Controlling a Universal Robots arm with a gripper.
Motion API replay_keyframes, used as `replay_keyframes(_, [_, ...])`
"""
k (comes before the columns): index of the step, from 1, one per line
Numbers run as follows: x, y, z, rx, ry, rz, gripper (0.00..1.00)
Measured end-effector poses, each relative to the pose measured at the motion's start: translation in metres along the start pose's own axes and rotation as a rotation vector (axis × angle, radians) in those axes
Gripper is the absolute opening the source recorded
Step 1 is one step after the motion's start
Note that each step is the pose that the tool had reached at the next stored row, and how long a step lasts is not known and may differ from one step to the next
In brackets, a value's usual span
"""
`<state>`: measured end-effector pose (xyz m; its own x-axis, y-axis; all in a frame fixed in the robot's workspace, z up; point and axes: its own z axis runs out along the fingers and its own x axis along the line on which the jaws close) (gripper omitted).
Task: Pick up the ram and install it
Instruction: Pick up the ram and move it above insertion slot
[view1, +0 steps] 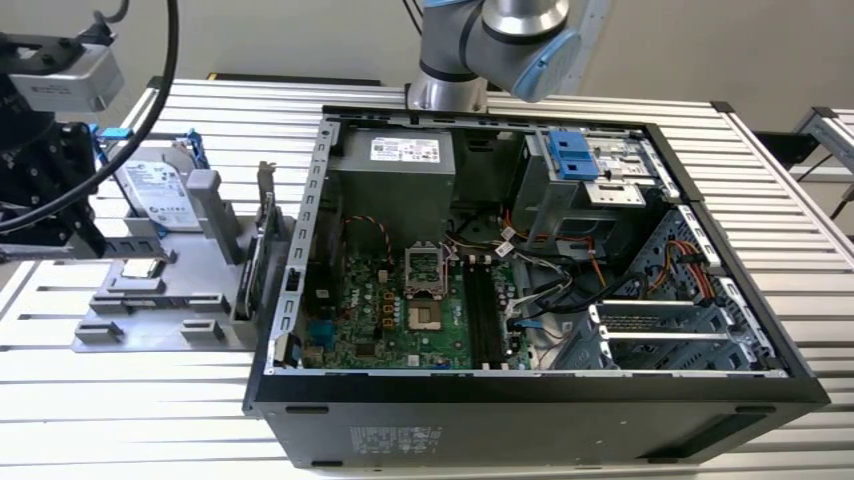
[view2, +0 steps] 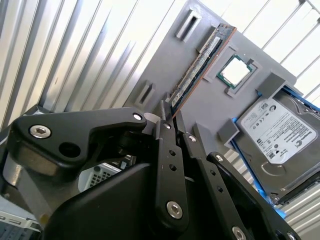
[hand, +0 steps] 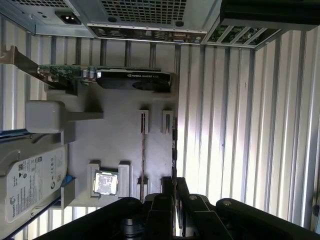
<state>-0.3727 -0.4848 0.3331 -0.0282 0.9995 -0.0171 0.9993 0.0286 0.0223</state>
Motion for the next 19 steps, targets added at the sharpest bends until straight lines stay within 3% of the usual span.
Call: replay_keyframes(19, [-0.0001, -0.0003, -0.0051, 0.0001, -0.0001, 0.004, 0.00])
